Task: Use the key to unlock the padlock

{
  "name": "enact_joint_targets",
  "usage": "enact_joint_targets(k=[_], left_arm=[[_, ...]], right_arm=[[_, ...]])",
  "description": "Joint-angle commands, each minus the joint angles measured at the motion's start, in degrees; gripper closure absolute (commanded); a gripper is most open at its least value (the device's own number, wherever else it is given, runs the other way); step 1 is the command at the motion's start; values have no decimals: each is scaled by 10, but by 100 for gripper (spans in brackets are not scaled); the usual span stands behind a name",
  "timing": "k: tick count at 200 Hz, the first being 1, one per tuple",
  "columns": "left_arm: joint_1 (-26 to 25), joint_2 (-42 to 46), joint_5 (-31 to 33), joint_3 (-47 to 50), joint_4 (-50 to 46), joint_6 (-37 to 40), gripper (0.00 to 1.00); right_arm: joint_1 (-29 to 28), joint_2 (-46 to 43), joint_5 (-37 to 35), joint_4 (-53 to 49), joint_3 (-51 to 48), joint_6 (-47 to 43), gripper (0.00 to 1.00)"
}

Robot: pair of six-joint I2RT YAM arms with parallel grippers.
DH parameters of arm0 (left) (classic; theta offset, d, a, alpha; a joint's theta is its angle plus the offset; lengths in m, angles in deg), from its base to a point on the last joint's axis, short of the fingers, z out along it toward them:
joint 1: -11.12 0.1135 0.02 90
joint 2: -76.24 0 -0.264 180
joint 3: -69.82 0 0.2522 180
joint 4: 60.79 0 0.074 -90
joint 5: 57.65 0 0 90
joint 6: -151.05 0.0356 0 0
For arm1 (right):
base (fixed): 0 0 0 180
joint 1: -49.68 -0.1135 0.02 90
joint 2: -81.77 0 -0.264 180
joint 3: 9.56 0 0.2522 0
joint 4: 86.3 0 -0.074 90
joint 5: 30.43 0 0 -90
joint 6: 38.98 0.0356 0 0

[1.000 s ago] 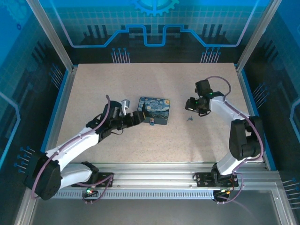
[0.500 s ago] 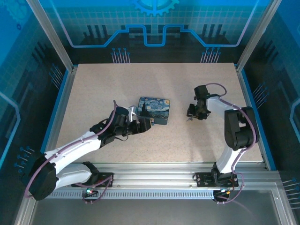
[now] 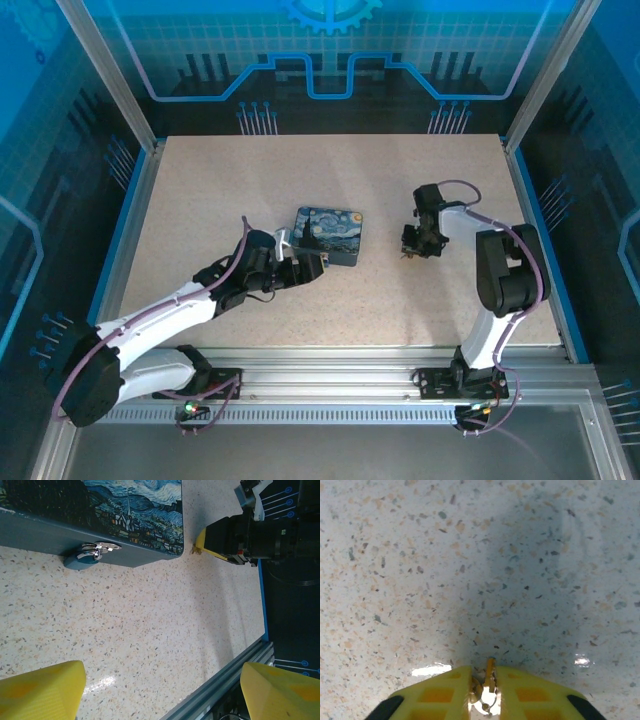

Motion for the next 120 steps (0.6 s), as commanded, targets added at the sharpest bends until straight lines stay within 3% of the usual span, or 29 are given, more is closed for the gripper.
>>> enact_joint_targets(k=[1, 21, 61, 120], left_arm=[[-6, -2, 9, 11, 14, -12, 18], [-7, 1, 10, 13, 15, -13, 18], [-7, 6, 9, 16, 16, -15, 18], [-9, 6, 3, -13, 16, -9, 18]], right_arm=[[-15, 34, -19, -36, 22, -5, 89], [-18, 36, -20, -42, 27, -1, 100], [-17, -3, 6, -24, 6, 8, 100], [-22, -149, 27, -36, -18, 17, 100]])
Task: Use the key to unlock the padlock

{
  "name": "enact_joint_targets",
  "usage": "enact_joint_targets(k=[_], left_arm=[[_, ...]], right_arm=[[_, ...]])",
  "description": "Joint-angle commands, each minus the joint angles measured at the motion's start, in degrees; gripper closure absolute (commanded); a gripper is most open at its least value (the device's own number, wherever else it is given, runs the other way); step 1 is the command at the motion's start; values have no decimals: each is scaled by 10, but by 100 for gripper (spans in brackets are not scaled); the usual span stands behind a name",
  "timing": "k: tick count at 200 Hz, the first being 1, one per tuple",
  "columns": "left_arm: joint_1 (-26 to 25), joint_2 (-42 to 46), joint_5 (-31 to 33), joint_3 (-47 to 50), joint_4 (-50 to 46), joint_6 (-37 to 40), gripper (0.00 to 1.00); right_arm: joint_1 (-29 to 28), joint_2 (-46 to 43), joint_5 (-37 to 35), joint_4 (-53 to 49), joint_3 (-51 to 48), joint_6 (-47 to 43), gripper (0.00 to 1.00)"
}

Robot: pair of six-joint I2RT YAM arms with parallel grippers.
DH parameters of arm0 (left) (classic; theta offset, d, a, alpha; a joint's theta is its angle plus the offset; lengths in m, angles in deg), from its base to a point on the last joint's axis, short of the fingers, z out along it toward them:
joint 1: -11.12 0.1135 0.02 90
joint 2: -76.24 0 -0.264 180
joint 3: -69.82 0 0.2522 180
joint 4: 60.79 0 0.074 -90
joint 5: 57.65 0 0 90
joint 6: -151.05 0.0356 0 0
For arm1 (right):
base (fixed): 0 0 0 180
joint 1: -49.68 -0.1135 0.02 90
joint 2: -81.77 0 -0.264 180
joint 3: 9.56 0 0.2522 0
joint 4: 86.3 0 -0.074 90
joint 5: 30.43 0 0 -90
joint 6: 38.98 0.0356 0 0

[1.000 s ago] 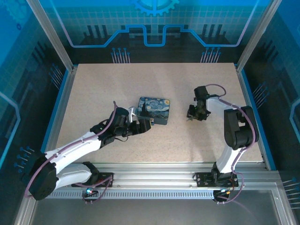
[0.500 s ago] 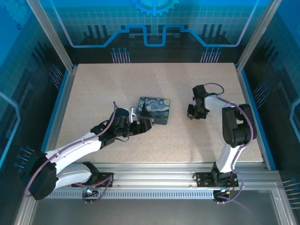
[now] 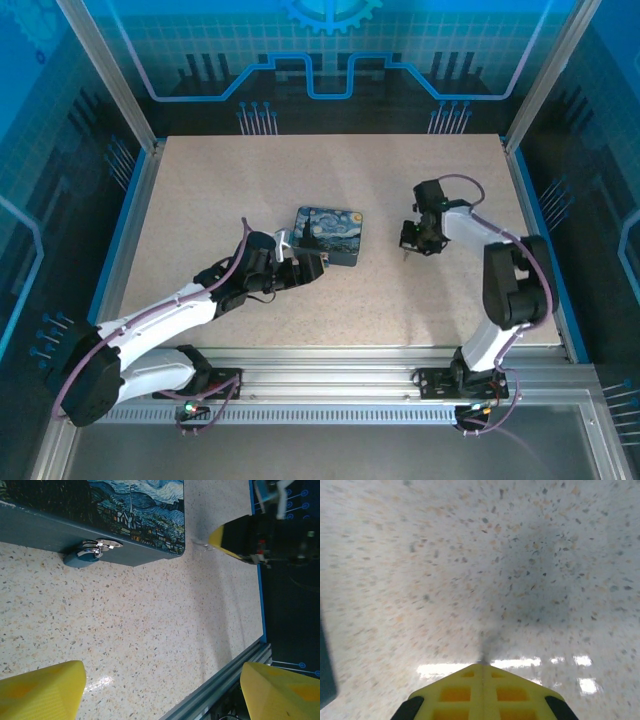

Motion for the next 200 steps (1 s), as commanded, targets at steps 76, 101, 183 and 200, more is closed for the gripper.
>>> enact_joint_targets(k=[76, 101, 183, 200], left_arm=[[-19, -20, -51, -64, 85, -6, 19], [-19, -30, -81, -86, 120, 12, 18], [-19, -95, -215, -121, 301, 13, 15], [-20, -103, -232, -114, 337, 3, 17]], right_arm=[[-42, -239, 161, -25, -13, 28, 100], [-61, -278, 240, -21, -7, 37, 100], [-126, -337, 393, 32, -10, 104, 100], [-125, -341, 404, 53, -17, 125, 100]])
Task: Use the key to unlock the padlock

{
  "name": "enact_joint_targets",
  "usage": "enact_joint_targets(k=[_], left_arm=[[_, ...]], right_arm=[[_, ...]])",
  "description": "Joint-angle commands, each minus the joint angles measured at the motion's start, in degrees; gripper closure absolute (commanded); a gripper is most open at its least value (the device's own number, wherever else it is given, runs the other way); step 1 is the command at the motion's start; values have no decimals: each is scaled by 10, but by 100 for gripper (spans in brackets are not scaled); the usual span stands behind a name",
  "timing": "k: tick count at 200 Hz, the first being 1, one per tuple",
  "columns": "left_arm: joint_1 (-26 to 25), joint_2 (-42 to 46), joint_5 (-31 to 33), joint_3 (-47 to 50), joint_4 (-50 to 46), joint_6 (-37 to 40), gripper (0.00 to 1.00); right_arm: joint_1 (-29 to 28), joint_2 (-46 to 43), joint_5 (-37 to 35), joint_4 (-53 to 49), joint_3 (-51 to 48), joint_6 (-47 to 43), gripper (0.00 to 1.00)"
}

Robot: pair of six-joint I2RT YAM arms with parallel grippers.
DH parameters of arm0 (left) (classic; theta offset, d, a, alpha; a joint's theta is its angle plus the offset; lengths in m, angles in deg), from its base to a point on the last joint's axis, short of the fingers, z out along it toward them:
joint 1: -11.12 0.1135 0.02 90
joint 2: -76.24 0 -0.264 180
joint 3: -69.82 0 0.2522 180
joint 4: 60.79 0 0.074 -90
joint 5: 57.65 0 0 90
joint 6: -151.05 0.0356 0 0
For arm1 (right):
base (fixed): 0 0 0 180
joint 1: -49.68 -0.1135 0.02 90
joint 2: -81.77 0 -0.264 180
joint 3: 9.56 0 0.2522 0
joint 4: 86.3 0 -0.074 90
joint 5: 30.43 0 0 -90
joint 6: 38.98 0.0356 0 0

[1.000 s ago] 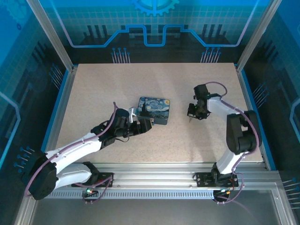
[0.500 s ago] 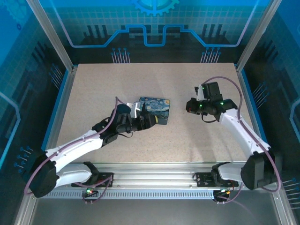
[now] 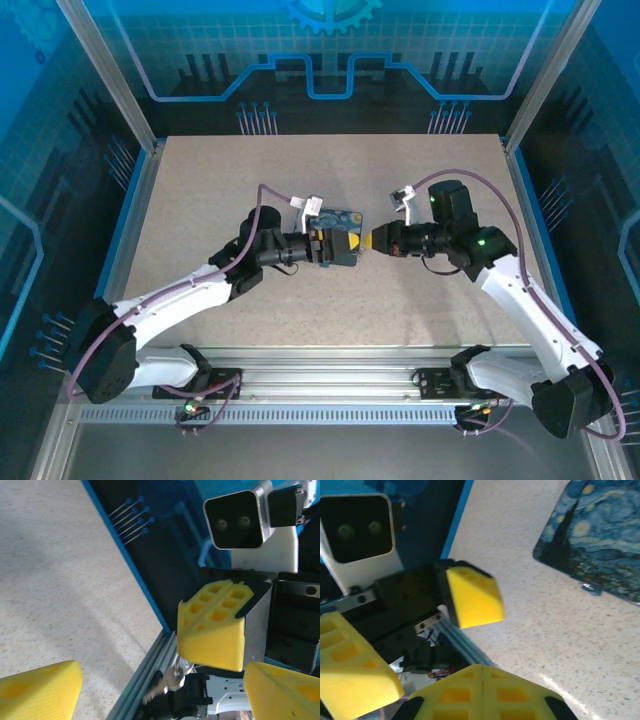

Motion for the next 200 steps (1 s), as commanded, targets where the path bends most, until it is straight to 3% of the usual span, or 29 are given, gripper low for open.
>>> enact_joint_targets(k=[1, 67, 123, 200], left_arm=[[-6, -13, -57, -9, 88, -12, 17], [-19, -22, -92, 5, 145, -27, 30], [-20, -15, -92, 16, 146, -27, 56], [-19, -1, -89, 29, 126, -18, 78]], right_arm=[[-6, -14, 46, 37, -4, 42, 100], [-7, -4, 53, 71, -2, 83, 100], [-6, -9, 40, 68, 8, 92, 100], [-5, -17, 36, 61, 11, 93, 100]])
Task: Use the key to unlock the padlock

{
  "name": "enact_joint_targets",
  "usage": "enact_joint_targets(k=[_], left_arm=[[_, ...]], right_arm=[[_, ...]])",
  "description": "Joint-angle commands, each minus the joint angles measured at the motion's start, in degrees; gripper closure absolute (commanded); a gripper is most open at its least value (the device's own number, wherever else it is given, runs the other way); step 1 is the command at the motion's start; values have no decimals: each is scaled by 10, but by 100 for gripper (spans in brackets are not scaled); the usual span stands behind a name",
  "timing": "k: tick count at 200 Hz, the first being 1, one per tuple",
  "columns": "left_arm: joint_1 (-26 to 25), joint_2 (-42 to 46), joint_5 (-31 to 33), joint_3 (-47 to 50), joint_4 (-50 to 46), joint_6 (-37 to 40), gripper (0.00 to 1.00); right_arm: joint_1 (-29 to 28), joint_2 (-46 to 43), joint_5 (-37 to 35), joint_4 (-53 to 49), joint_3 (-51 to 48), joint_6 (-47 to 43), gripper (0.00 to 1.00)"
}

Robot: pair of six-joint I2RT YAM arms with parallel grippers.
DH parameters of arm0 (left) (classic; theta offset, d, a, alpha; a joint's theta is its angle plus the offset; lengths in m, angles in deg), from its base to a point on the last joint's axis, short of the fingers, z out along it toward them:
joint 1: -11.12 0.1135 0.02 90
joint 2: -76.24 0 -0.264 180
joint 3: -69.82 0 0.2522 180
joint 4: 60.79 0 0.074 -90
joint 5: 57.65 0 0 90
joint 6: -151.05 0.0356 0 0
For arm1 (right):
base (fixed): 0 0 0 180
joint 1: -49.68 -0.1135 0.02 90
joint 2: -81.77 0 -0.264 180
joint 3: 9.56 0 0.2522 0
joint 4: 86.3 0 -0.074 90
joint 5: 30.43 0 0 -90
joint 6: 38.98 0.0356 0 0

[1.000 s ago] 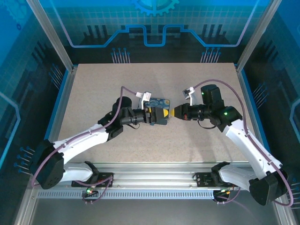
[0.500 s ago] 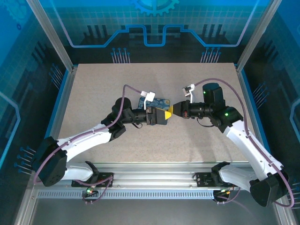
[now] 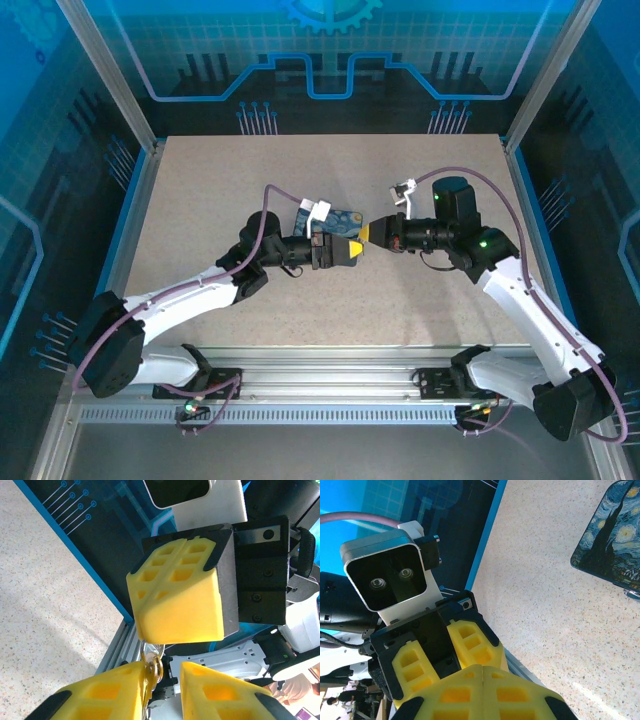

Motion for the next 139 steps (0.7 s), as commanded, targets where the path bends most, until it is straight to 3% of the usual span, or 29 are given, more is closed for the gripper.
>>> enact_joint_targets(k=[1, 61, 81, 139], left_arm=[[-4, 14, -11, 9, 5, 10, 78], [-4, 24, -4, 17, -15, 18, 91], [-3, 34, 1, 20, -28, 27, 100], [-2, 55, 13, 9, -99, 56, 98]], right_arm=[[-4, -12, -2, -2, 11, 9, 100], [2, -14, -3, -5, 15, 8, 100], [5, -14, 2, -6, 13, 5, 100], [11, -19, 18, -8, 1, -8, 100]])
